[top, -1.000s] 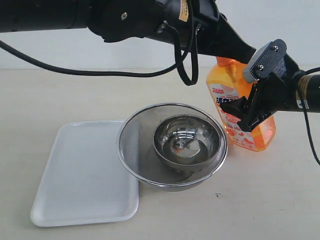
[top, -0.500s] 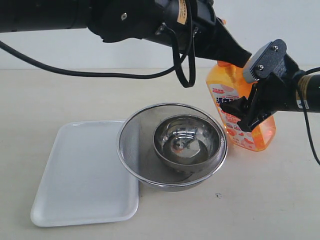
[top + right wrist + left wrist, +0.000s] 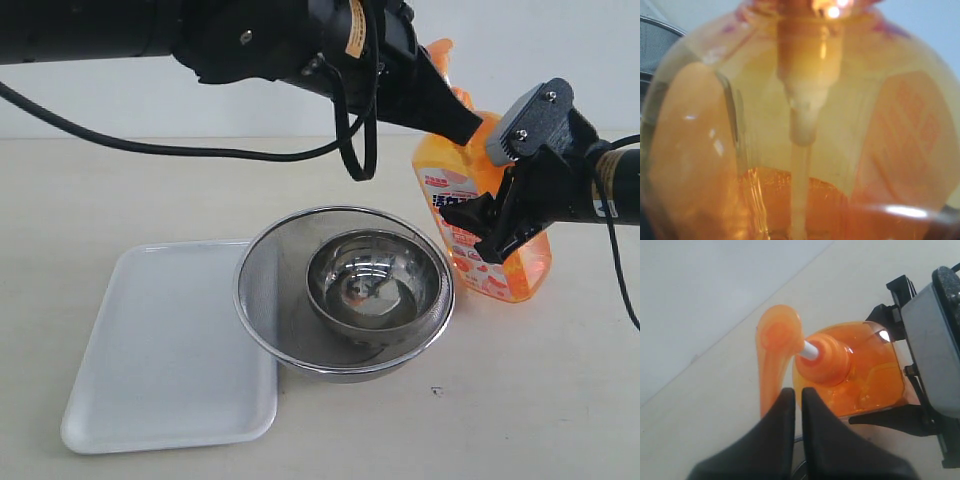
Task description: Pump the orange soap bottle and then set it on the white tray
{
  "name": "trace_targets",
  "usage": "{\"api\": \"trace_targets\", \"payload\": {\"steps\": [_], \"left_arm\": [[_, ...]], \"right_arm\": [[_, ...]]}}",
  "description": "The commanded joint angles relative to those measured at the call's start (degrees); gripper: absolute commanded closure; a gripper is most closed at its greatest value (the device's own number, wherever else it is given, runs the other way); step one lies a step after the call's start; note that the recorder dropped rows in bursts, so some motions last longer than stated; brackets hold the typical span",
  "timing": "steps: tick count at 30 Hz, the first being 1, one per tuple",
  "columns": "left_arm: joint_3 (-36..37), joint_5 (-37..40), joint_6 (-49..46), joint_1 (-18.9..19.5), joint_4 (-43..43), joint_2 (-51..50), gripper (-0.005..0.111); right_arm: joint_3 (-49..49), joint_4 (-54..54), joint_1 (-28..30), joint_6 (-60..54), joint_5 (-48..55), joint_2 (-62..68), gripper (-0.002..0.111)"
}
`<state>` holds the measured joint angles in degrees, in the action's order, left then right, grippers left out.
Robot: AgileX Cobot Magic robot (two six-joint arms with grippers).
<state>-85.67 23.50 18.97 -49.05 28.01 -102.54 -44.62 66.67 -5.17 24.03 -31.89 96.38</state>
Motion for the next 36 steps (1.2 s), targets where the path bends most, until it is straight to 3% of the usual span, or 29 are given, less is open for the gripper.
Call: {"api": "trace_targets", "payload": {"steps": [1,4,11,20,36], "left_arm": [[-0.4,0.7,1.7,-0.2,2.3,0.2,0.102],[-0.4,2.3,6.1,-0.2,6.5,0.2,0.102],[-0.4,2.7,6.1,-0.3,4.5,0.8,0.102],[-0.4,-3.8,-3.4,-3.9,0.7,8.3,0.102],[-0.4,-7.2,-4.9,-2.6,4.4,10.0,0.102]], "right_arm": [[-0.5,-1.6,-0.1,-0.5,-2.2,-0.7,0.108],[-0.5,-1.6,-0.1,-0.5,-2.2,-0.7,0.108],[-0.5,-1.6,-0.1,-0.5,-2.2,-0.7,0.108],[-0.5,-1.6,-0.1,-0.5,-2.2,-0.7,0.108],[-0.5,-1.6,-0.1,-0.7,-2.3,-0.7,0.108]]}}
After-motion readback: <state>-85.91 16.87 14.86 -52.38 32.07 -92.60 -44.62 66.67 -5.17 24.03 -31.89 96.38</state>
